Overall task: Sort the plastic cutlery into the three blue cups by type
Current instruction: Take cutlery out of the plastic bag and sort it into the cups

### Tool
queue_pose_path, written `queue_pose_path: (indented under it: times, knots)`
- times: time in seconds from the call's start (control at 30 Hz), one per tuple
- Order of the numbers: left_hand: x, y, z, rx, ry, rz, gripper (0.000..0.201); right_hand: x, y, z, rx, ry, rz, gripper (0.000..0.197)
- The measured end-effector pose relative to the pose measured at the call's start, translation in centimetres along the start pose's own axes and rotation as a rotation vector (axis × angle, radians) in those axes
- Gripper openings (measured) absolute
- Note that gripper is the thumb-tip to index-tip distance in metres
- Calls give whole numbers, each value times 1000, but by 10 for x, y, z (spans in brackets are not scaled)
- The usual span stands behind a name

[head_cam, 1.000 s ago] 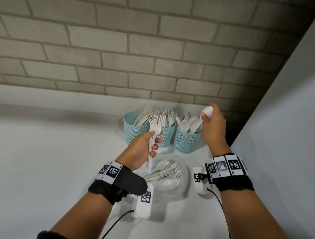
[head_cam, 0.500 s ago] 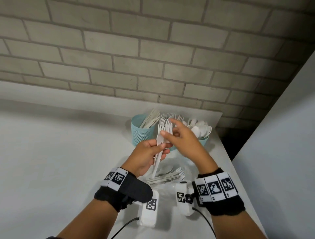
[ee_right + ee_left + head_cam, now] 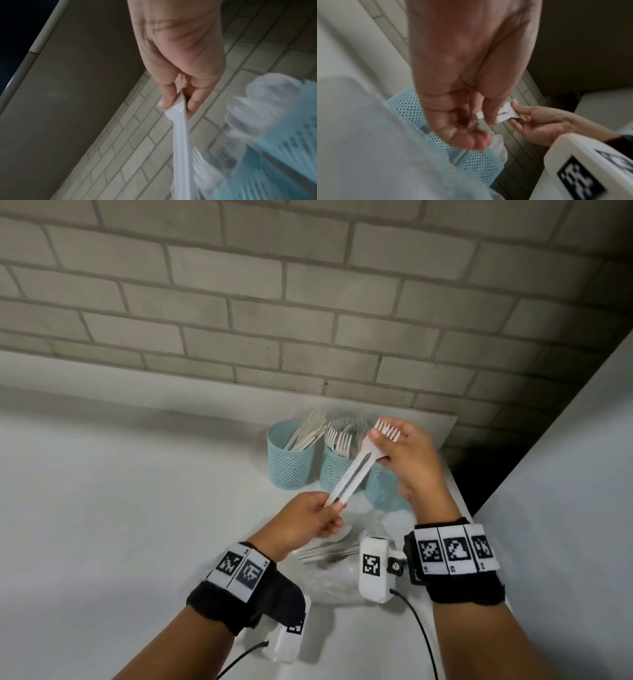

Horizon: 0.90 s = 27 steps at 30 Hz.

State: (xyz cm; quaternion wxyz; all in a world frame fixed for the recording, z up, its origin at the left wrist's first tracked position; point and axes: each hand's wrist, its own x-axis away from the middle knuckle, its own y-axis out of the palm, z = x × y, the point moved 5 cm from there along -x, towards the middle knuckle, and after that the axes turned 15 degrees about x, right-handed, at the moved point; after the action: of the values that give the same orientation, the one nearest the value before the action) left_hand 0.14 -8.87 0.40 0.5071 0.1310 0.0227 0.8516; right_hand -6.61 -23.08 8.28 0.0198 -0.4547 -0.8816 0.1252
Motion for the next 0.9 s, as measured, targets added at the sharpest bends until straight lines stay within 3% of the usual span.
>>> queue_pose_path:
  times: [0.1,0.13,0.2,0.33,0.43,0.57,0.67,0.83,0.9]
  knots:
    - [0,-9,-10,-532,-62,25,22,-14,-32,-18,66,-190,285,25]
    - [1,-10,-13,-724,-79,-4,27,-16,-36,-23,75,-253,341,28]
    - [3,-7,-19,-897,-114,-63,42,-20,-32,-28,54,-341,392,30]
    - [3,0,-29,-993,-151,-88,59,-38,-4,-16,57,-378,391,29]
    - [0,-2,-32,-978,-142,-40,66,-49,21,-1,283,-340,347,29]
    - [1,-3,-34,-1014,-148,-69,51,-58,44,22,630,-253,167,24]
    - [3,-5,-33,-990,-103,-63,45,-54,53,23,857,-270,29,32]
    - [7,-9,-32,-947,-72,-42,46,-7,33,-6,747,-451,212,24]
    - [7,-10,-33,-966,-68,-27,50,15,33,-2,767,-441,89,20]
